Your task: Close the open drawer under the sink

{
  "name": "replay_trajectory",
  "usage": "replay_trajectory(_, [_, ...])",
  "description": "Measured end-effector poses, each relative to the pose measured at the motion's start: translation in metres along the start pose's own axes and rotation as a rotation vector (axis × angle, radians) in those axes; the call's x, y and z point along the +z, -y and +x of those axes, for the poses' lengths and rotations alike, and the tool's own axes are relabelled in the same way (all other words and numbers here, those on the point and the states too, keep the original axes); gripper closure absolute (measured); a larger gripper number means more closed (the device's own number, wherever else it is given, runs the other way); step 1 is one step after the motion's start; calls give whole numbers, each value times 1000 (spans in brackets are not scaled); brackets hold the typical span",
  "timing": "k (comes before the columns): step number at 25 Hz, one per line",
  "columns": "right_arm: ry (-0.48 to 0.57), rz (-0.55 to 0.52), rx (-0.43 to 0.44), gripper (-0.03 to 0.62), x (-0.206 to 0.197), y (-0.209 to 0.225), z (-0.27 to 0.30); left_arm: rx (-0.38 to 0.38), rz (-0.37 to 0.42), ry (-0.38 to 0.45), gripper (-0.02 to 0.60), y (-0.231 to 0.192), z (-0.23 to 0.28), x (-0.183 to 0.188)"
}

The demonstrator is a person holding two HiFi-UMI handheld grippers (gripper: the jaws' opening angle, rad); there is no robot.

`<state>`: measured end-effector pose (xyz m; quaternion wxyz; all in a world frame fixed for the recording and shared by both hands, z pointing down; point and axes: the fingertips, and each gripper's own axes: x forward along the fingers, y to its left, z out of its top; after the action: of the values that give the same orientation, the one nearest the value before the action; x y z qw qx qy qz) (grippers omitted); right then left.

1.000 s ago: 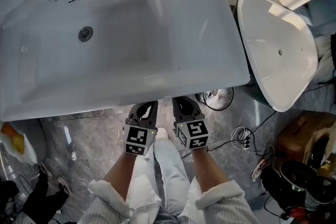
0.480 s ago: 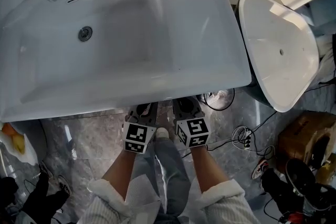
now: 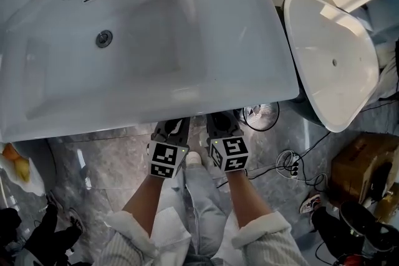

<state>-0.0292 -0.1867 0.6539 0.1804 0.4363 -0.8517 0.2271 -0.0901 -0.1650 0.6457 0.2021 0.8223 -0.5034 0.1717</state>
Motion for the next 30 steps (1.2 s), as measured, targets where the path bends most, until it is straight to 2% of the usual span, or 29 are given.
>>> replay_trajectory(7, [-8, 4, -18, 583, -5, -5, -7, 40, -55, 35, 568, 1, -11, 8])
replay_trajectory(11, [3, 6, -16, 583, -5, -13, -21, 25, -50, 47, 568, 9, -18, 14])
replay_trajectory(21, [28, 16, -8, 583, 15, -40, -76, -9, -100, 41, 568, 46, -60, 32])
replay_trajectory(26, [48, 15, 21, 583, 42, -59, -98, -34, -123, 83, 568, 59, -85, 71])
replay_trajectory(30, [128, 2, 39, 583, 89, -74, -125, -25, -113, 133, 568, 57, -115, 104])
